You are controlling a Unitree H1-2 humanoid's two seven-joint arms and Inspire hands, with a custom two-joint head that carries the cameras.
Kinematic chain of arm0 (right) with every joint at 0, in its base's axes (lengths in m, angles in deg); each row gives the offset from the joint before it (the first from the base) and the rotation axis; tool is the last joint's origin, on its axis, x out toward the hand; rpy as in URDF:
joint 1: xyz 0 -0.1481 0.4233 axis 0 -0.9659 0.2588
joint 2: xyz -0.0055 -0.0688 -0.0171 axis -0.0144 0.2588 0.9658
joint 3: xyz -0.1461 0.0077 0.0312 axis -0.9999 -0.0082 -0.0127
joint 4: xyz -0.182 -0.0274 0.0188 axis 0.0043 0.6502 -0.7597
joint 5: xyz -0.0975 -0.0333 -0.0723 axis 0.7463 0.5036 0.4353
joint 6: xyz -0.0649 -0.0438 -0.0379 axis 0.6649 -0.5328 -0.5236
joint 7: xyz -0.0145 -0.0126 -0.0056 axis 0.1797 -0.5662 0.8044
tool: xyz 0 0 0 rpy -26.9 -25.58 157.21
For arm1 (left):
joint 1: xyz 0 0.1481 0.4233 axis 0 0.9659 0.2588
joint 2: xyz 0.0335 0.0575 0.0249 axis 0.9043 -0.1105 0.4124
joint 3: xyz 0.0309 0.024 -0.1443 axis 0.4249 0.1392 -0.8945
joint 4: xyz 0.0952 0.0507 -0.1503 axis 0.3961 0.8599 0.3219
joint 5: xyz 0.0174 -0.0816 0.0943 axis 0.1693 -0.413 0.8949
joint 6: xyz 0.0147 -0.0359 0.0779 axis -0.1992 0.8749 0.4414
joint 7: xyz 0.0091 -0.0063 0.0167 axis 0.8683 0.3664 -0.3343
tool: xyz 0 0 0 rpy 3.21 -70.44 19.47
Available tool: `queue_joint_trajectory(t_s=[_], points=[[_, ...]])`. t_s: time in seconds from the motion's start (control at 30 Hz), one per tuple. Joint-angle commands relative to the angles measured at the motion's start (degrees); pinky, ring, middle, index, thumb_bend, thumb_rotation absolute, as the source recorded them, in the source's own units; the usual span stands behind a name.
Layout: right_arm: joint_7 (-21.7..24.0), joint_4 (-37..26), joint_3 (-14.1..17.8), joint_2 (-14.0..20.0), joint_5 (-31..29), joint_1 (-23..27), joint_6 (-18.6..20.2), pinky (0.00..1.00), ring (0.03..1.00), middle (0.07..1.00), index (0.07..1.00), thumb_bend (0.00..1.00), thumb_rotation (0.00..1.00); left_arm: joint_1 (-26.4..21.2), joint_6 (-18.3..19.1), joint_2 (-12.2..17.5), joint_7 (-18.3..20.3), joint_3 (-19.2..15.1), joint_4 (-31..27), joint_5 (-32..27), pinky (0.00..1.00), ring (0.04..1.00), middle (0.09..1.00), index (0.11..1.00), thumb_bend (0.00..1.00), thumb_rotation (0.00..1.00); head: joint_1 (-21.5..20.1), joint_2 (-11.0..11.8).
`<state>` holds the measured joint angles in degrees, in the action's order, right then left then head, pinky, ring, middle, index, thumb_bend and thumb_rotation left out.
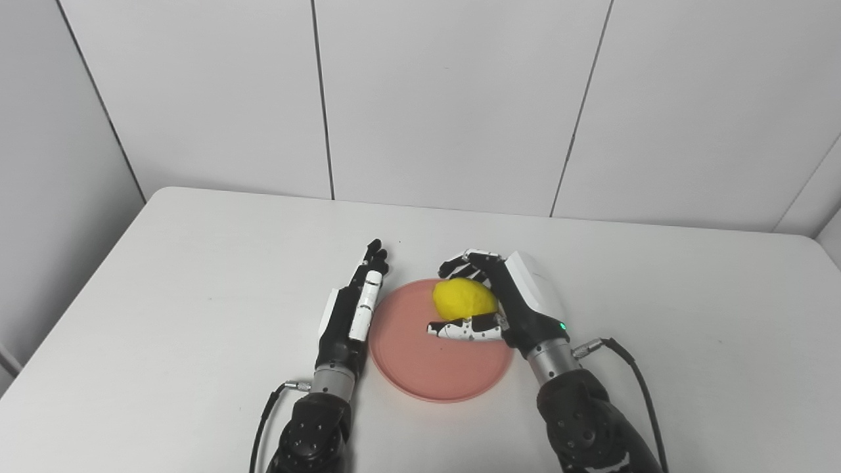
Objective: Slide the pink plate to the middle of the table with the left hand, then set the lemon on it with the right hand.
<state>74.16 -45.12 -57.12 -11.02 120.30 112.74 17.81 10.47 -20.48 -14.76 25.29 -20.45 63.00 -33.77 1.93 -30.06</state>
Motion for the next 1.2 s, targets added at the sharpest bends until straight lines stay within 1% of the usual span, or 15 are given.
queue_joint_trajectory(t_s=[0.0,0.17,0.23,0.4,0.47,0.63,0.73,0.8,0.9,0.97,1.03,1.07,1.1,1.13,1.17], points=[[-0.38,0.14,-0.37,-0.28,0.58,2.88,-4.35,0.14,0.389,0.489,0.554,0.53,0.00,-0.45,-1.31,-0.47,-0.60,0.34,0.96,0.85,0.98,0.951,0.961,0.957,0.50,1.00,-0.11,0.06],[-1.02,3.14,-1.74,-0.45,1.51,3.17,-6.23,0.15,0.441,0.475,0.556,0.53,0.00,-0.60,-1.36,-0.37,-0.66,0.02,1.35,0.70,0.97,0.947,0.955,0.950,0.50,1.00,-1.46,0.77],[-0.88,4.01,-2.15,-0.75,1.98,3.15,-6.15,0.15,0.396,0.487,0.558,0.53,0.00,-0.36,-1.52,-0.18,-0.55,0.11,1.09,0.80,0.95,0.943,0.954,0.952,0.51,1.00,-2.14,0.75],[-0.93,5.93,-3.00,-1.39,2.73,3.36,-5.91,0.18,0.380,0.496,0.564,0.52,0.00,0.11,-0.31,0.10,-0.58,0.02,-0.37,1.11,0.93,0.940,0.954,0.949,0.51,1.00,-2.75,0.04],[-1.32,6.78,-3.23,-1.51,3.08,3.45,-6.11,0.19,0.431,0.484,0.564,0.53,0.00,0.13,-0.15,0.23,-0.71,-0.06,-0.59,1.35,0.92,0.935,0.948,0.943,0.52,1.00,-2.94,0.08],[-2.39,8.78,-3.23,-1.31,4.11,3.72,-6.56,0.21,0.445,0.481,0.571,0.53,0.00,0.02,0.13,0.58,-0.06,-0.19,-0.85,0.77,0.95,0.941,0.945,0.937,0.52,1.00,-3.41,-0.67],[-3.25,9.04,-3.15,-1.12,4.79,3.70,-7.10,0.22,0.445,0.482,0.577,0.52,0.00,0.06,0.43,0.62,-0.08,-0.23,-1.03,0.73,0.95,0.938,0.943,0.936,0.51,1.00,-3.97,-0.90],[-3.70,8.85,-3.16,-1.01,5.44,3.63,-7.01,0.22,0.396,0.503,0.592,0.52,0.00,0.14,0.69,0.63,-0.23,-0.33,-1.15,0.77,0.95,0.931,0.937,0.930,0.51,1.00,-4.18,-1.07],[-4.67,8.81,-2.86,-1.11,6.02,3.37,-7.25,0.22,0.396,0.507,0.610,0.52,0.00,0.22,1.31,0.64,-0.47,-0.42,-1.54,1.00,0.94,0.924,0.933,0.924,0.51,1.00,-4.35,-1.20],[-4.79,8.56,-2.66,-1.11,6.23,3.22,-7.17,0.25,0.403,0.512,0.619,0.52,0.00,0.21,1.43,0.60,-0.73,-0.47,-1.72,1.26,0.94,0.919,0.929,0.920,0.51,1.00,-4.27,-1.39],[-4.73,8.16,-2.45,-1.07,6.25,3.02,-6.94,0.36,0.425,0.521,0.629,0.52,0.00,0.20,1.26,0.58,-0.92,-0.51,-1.75,1.47,0.93,0.915,0.922,0.914,0.52,1.00,-4.25,-1.45],[-4.67,7.97,-2.36,-1.06,6.21,2.93,-6.79,0.43,0.507,0.508,0.634,0.53,0.00,0.20,1.12,0.57,-0.96,-0.53,-1.72,1.50,0.93,0.913,0.919,0.912,0.52,1.00,-4.25,-1.45],[-4.72,7.78,-2.26,-1.09,6.17,2.80,-6.74,0.47,0.550,0.501,0.637,0.54,0.00,0.20,1.05,0.59,-0.97,-0.56,-1.72,1.50,0.92,0.912,0.918,0.912,0.52,1.00,-4.30,-1.39],[-4.95,7.65,-2.14,-1.11,6.11,2.63,-6.89,0.53,0.605,0.599,0.649,0.52,0.01,0.21,0.95,0.62,-0.95,-0.57,-1.70,1.49,0.92,0.912,0.917,0.911,0.52,1.00,-4.29,-1.45],[-5.44,7.46,-2.23,-0.97,6.49,2.53,-7.34,0.56,0.629,0.635,0.656,0.52,0.05,0.21,0.89,0.73,-0.76,-0.51,-1.76,1.46,0.92,0.912,0.916,0.910,0.52,1.00,-4.36,-1.63]])
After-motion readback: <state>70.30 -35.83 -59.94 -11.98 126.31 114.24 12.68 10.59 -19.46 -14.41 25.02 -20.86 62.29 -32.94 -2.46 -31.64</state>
